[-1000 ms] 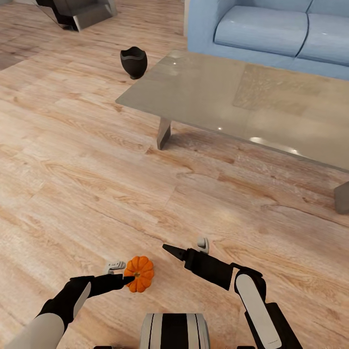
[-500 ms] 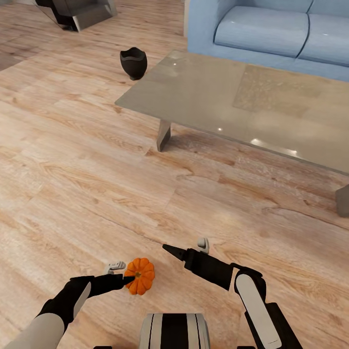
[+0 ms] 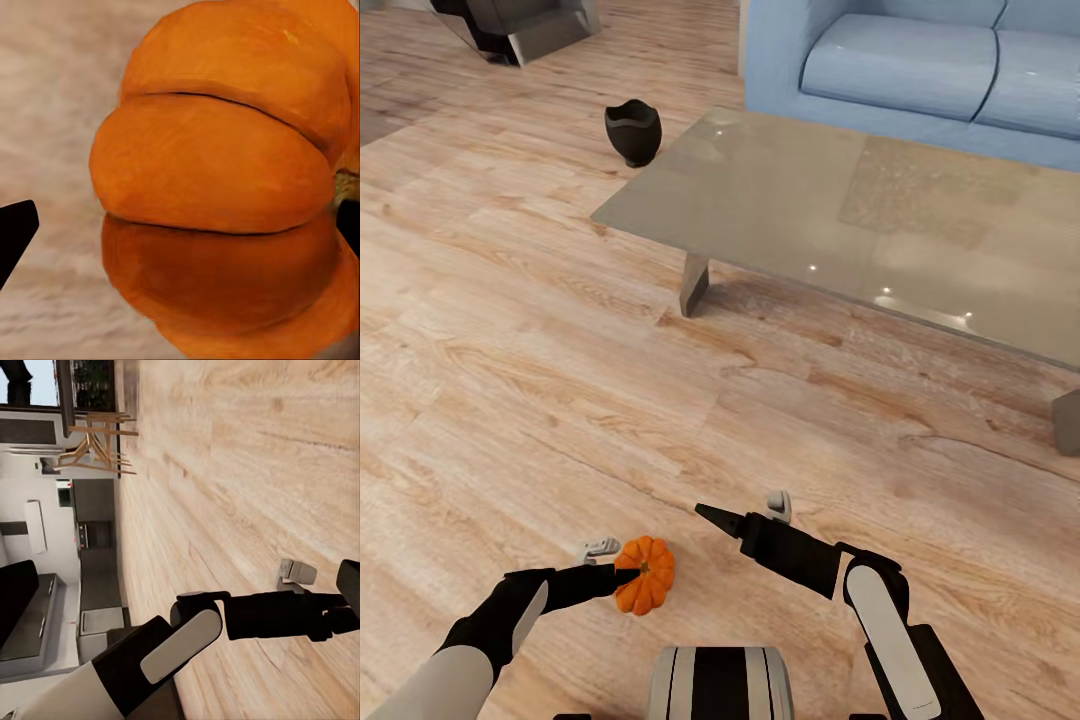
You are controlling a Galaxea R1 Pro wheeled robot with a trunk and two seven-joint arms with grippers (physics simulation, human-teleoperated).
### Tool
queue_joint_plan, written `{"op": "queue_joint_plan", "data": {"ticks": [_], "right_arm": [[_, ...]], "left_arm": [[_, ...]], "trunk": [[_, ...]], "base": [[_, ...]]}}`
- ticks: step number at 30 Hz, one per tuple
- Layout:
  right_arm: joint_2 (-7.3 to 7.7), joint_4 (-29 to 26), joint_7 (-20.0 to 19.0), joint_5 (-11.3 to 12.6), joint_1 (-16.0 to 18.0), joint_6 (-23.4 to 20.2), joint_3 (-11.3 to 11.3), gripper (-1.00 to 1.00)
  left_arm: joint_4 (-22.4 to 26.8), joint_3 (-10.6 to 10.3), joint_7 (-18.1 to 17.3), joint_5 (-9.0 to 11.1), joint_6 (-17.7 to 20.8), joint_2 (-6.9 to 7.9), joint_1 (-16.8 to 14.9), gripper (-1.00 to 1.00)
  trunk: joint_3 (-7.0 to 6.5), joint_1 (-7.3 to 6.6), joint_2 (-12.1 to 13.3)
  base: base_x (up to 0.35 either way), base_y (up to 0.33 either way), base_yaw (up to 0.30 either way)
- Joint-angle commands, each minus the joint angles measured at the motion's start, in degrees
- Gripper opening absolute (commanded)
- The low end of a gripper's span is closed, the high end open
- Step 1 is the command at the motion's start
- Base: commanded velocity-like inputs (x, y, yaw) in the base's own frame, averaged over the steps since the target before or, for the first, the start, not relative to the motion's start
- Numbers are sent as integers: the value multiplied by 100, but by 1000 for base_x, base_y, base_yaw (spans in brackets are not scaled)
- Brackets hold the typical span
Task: Place each of the two pumpkins and all three candles from the living room inside a cabinet in the living room (use any cabinet), then make sure every cabinet is closed, and position the cauldron so it is next to a table in the living room.
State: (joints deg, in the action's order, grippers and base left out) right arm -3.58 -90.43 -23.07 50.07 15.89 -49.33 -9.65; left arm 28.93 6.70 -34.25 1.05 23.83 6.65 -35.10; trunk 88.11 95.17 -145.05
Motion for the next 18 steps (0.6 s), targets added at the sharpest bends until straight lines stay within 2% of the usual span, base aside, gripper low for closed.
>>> {"op": "queue_joint_plan", "data": {"ticks": [1, 18], "right_arm": [[-3, -2, -22, -14, 2, -24, 7, 100], [-3, -1, -22, -14, 2, -24, 7, 100]], "left_arm": [[-1, 34, 49, -131, -2, -5, 3, 100], [-1, 33, 50, -131, -9, -6, 3, 100]], "trunk": [[4, 1, -1], [4, 1, -1]], "base": [[0, -21, 0], [0, -18, 0]]}}
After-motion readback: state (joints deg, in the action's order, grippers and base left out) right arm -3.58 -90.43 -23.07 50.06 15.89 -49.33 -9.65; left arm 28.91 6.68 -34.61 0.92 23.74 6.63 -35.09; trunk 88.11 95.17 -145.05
